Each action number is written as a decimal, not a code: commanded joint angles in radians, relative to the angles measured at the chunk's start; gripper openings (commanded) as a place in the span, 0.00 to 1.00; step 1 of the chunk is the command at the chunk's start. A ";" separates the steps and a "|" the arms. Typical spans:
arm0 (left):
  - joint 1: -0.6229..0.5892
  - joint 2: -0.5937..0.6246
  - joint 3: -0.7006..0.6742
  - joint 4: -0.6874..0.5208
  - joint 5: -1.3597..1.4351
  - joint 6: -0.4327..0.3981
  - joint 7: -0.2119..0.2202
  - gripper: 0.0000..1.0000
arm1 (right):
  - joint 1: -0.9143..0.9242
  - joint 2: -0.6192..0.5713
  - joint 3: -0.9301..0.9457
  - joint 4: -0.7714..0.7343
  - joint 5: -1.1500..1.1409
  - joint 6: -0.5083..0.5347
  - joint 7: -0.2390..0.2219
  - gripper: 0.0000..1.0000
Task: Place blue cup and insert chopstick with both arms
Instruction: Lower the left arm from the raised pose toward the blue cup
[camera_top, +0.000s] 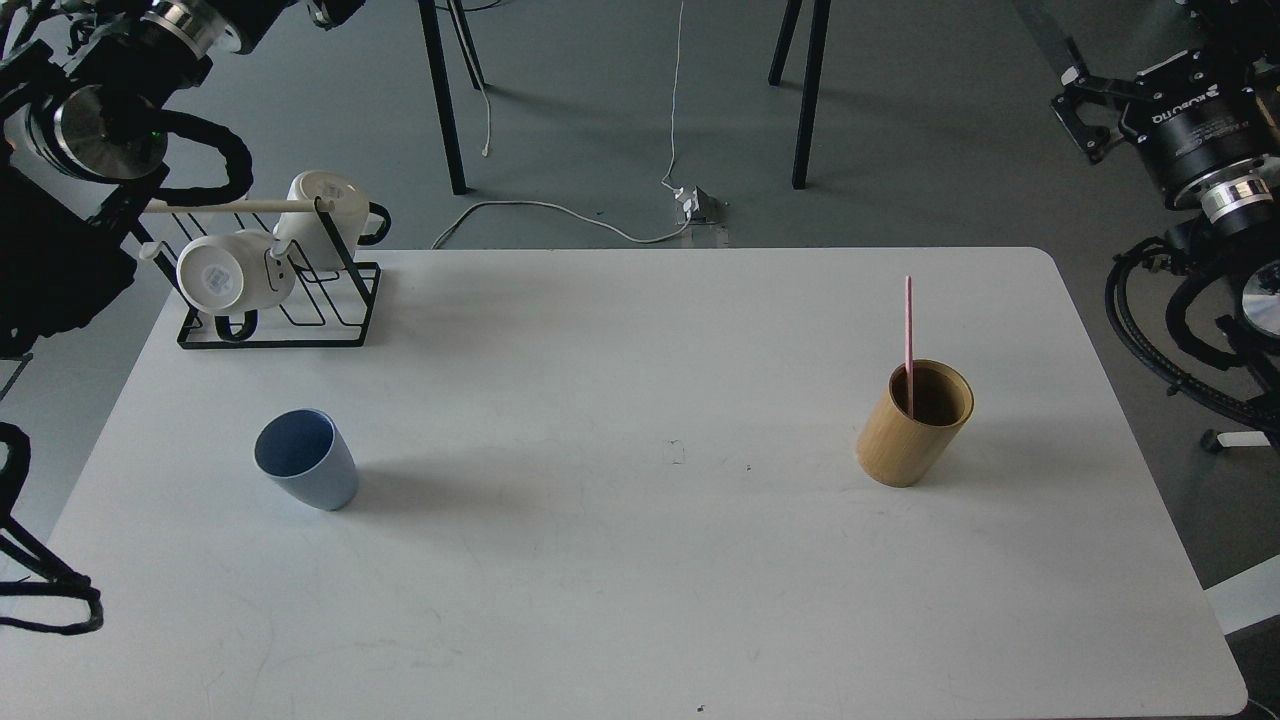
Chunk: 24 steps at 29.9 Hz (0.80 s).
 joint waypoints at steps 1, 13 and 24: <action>-0.008 0.085 -0.003 -0.081 0.229 0.000 -0.001 0.98 | 0.000 -0.003 -0.001 0.017 -0.001 0.000 -0.002 0.99; 0.013 0.376 0.016 -0.493 0.966 0.000 0.003 0.96 | -0.002 -0.006 -0.001 0.030 -0.004 0.000 0.000 0.99; 0.180 0.541 0.121 -0.664 1.333 0.000 -0.006 0.84 | -0.017 -0.011 0.000 0.027 -0.004 0.000 0.003 0.99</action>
